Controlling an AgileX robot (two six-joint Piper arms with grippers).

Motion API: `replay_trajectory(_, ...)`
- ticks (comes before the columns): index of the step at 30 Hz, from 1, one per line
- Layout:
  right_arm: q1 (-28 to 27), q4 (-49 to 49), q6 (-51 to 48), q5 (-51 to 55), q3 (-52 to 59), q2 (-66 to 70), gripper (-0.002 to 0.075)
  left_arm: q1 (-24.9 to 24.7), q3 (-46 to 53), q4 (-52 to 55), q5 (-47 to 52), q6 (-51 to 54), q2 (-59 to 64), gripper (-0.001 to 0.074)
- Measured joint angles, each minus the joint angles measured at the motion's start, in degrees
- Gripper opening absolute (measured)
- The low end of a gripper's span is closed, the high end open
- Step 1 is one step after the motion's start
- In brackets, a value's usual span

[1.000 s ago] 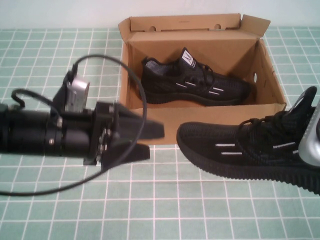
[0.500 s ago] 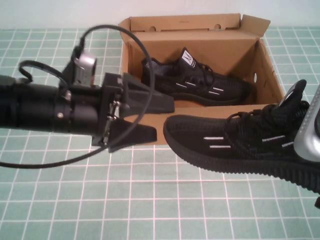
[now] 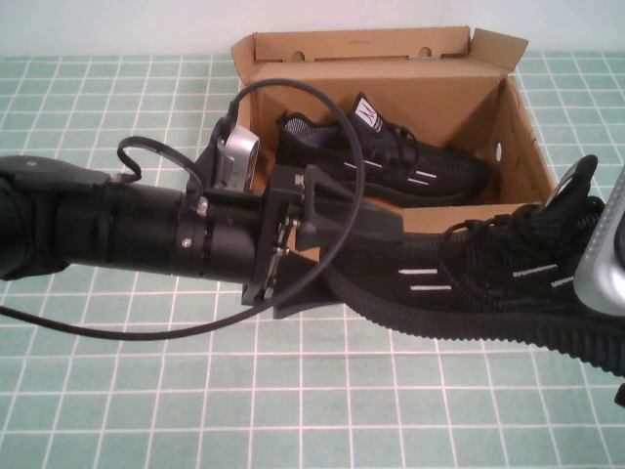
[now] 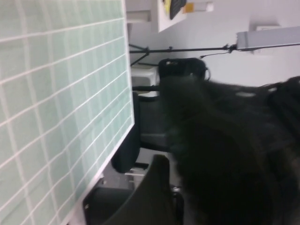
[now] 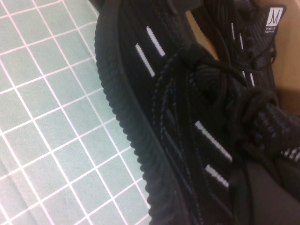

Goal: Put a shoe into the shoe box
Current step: Hand over the shoe

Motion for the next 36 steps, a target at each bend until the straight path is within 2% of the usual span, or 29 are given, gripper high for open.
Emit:
replay_trajectory(2, 0.0, 0.0, 0.0, 0.0, 0.0, 0.0, -0.0002, -0.09, -0.22, -0.71, 0.0, 0.16, -0.06, 0.0656)
replay_trajectory(3, 0.0, 0.0, 0.0, 0.0, 0.0, 0.0, -0.0002, -0.09, -0.25, -0.82, 0.0, 0.16, -0.06, 0.0615)
replay_trajectory(4, 0.0, 0.0, 0.0, 0.0, 0.0, 0.0, -0.0002, -0.09, -0.25, -0.82, -0.31, 0.16, 0.03, 0.0541)
replay_trajectory(7, 0.0, -0.19, 0.0, 0.33, 0.0, -0.08, -0.0002, -0.09, -0.25, -0.82, -1.36, 1.47, 0.26, 0.0215)
replay_trajectory(9, 0.0, 0.03, 0.0, 0.2, 0.0, -0.08, -0.0002, -0.09, -0.35, -0.95, -1.64, 2.43, 0.49, 0.0123)
replay_trajectory(19, 0.03, 0.42, 1.63, 0.18, 0.0, -0.08, 0.0, -0.09, -0.44, -0.84, -1.78, 3.45, 0.49, 0.0115)
replay_trajectory(22, 0.03, 0.42, 3.42, 1.23, 0.0, -0.08, 0.0041, -0.09, -0.44, -0.84, -1.9, 3.86, 0.49, 0.0115)
replay_trajectory(24, 0.03, 0.56, 5.0, 2.32, 0.0, -0.08, 0.0133, -0.09, -0.44, -0.84, -1.91, 4.32, 0.49, 0.0115)
replay_trajectory(25, -0.09, 0.12, 9.74, 2.21, -1.75, -1.0, 0.0424, -0.09, -0.44, -0.84, -2.01, 4.75, 0.49, 0.0115)
replay_trajectory(27, -0.09, 0.67, 13.27, 3.2, -1.75, -1.0, 0.0573, -0.09, -0.44, -0.84, -2.01, 5.46, 0.49, 0.0115)
replay_trajectory(28, -0.09, 0.68, 14.67, 3.72, -1.75, -1.0, 0.062, -0.09, -0.44, -0.84, -2.01, 5.96, 0.49, 0.0115)
replay_trajectory(29, 0.03, 1.77, 11.69, 4.85, 0.0, -0.08, 0.0482, -0.09, -0.44, -0.84, -2.01, 6.42, 0.49, 0.0115)
replay_trajectory(30, 0.03, 2.07, 13.28, 5.36, 0.0, -0.08, 0.0534, -0.09, -0.44, -0.84, -2.01, 6.98, 0.49, 0.0115)
replay_trajectory(32, 0.03, 3.13, 15.63, 6.49, -0.25, -0.08, 0.0592, -0.09, -0.44, -1.39, -2.01, 7.76, 0.49, 0.0115)
replay_trajectory(35, 0.03, 6.04, 17.87, 7.57, -2.13, -0.36, 0.0622, -0.09, -0.44, -3.08, -2.01, 8.76, 0.49, 0.0115)
replay_trajectory(36, -0.09, 8.29, 21.42, 5.6, -8.0, -2.73, 0.0641, -0.09, -0.44, -3.76, -2.14, 9.43, 0.49, 0.0115)
